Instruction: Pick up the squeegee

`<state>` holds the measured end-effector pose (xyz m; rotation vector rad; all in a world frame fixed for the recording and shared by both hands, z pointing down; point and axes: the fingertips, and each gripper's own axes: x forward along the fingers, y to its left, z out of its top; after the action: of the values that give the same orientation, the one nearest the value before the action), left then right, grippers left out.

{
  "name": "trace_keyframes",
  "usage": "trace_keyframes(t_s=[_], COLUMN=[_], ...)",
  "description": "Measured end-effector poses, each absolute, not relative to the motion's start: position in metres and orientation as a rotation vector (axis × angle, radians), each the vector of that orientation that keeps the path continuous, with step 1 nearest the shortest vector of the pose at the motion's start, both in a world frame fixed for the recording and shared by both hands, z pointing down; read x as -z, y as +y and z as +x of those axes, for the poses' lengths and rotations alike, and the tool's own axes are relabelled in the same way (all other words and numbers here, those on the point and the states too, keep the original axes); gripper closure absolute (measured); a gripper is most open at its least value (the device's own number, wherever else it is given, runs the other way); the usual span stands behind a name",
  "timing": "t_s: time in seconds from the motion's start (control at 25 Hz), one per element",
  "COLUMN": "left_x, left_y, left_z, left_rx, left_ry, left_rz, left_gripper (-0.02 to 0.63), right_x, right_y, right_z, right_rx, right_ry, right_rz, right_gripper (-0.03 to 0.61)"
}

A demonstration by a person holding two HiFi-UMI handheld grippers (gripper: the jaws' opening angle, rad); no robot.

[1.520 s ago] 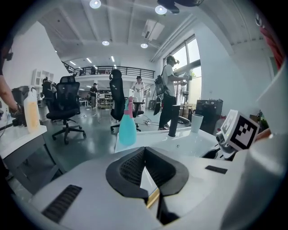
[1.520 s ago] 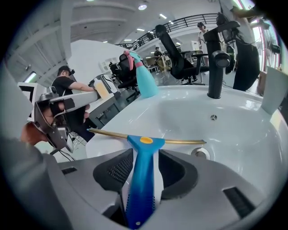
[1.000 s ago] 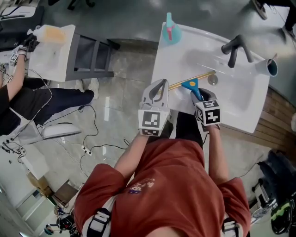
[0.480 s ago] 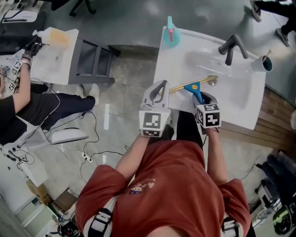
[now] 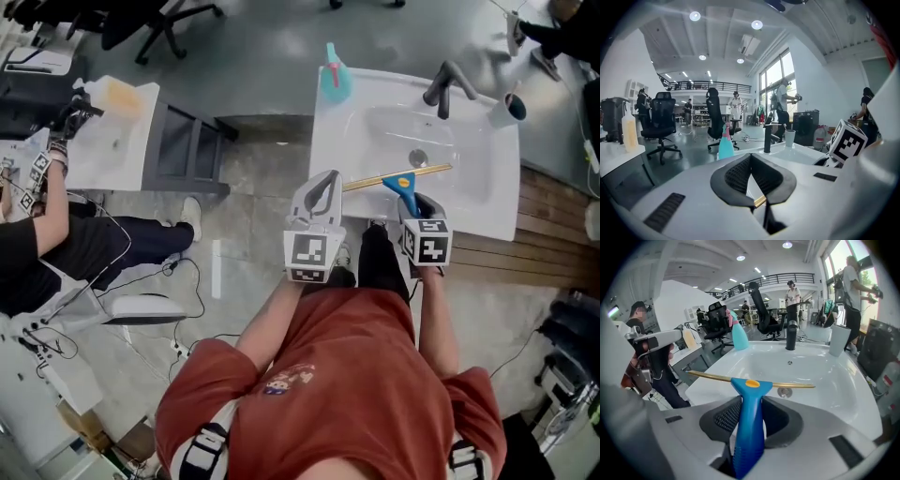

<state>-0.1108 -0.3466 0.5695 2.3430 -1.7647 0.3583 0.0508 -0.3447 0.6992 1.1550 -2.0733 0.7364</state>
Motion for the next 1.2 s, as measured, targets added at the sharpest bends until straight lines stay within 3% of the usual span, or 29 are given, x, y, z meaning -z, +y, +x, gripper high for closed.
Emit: trace_keyframes(t_s=[1.2], left_x=[-0.45], left_y=[-0.286], left_z=[-0.086], left_rx=[-0.065], left_ry=[-1.78], left_rz=[2.597], left_gripper=[0.595], right_x=[-0.5], right_y=[-0.297], right_z=[0.139], right_rx=[-0.35], right_ry=[-2.148], right_rz=[1.803], right_gripper=[0.436])
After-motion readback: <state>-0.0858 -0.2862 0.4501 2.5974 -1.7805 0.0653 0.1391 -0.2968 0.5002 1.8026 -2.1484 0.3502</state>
